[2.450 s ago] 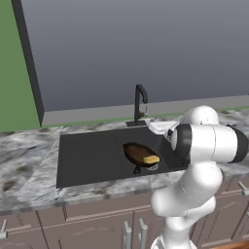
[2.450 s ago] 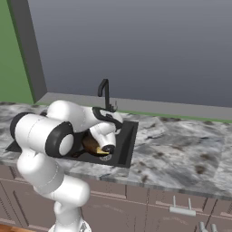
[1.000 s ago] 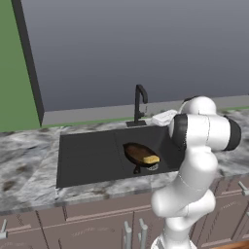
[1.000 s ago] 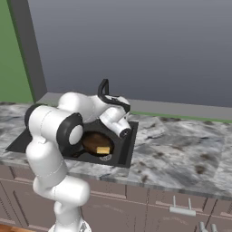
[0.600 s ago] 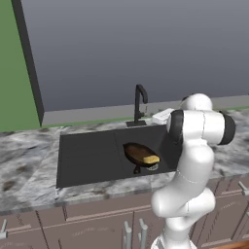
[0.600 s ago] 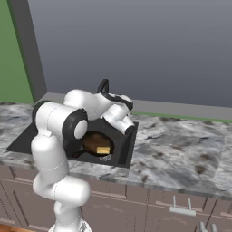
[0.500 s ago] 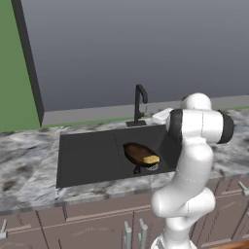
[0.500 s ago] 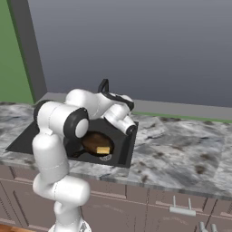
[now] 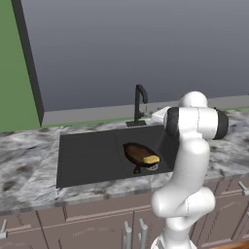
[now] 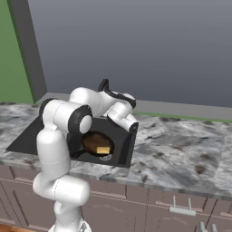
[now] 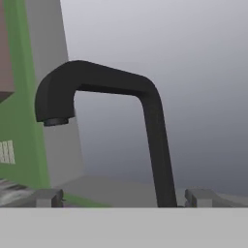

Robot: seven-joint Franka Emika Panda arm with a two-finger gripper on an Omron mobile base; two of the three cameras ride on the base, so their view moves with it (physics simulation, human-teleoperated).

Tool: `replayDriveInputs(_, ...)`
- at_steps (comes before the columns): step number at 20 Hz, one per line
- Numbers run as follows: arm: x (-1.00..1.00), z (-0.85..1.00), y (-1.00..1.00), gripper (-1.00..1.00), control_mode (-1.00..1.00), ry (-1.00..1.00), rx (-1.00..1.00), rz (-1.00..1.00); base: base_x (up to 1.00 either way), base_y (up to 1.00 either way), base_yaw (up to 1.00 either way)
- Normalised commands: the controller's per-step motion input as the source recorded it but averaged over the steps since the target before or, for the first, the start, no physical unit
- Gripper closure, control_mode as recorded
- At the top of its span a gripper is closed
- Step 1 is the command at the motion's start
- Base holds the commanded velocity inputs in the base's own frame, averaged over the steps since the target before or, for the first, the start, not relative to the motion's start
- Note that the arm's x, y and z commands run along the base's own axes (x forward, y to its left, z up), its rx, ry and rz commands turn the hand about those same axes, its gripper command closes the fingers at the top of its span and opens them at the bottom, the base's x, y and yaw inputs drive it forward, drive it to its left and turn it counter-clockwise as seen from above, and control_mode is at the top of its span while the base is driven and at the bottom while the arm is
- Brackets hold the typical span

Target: Pick the pan and sponge and place them into the sink. Then turn on the water.

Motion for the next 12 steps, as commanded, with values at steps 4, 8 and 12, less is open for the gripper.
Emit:
replayDriveInputs(4,0.15,-0.03,0.15,-1.00,-1.00,0.00,-0.03,-0.01,0.00,0.00,0.00)
replayDriveInputs(8,0.12,-0.03,0.05,-1.00,-1.00,0.00,-0.03,-0.03,0.00,0.00,0.00)
replayDriveInputs(12,0.15,-0.04,-0.01,-1.00,-1.00,0.00,-0.02,-0.05,0.00,0.00,0.00)
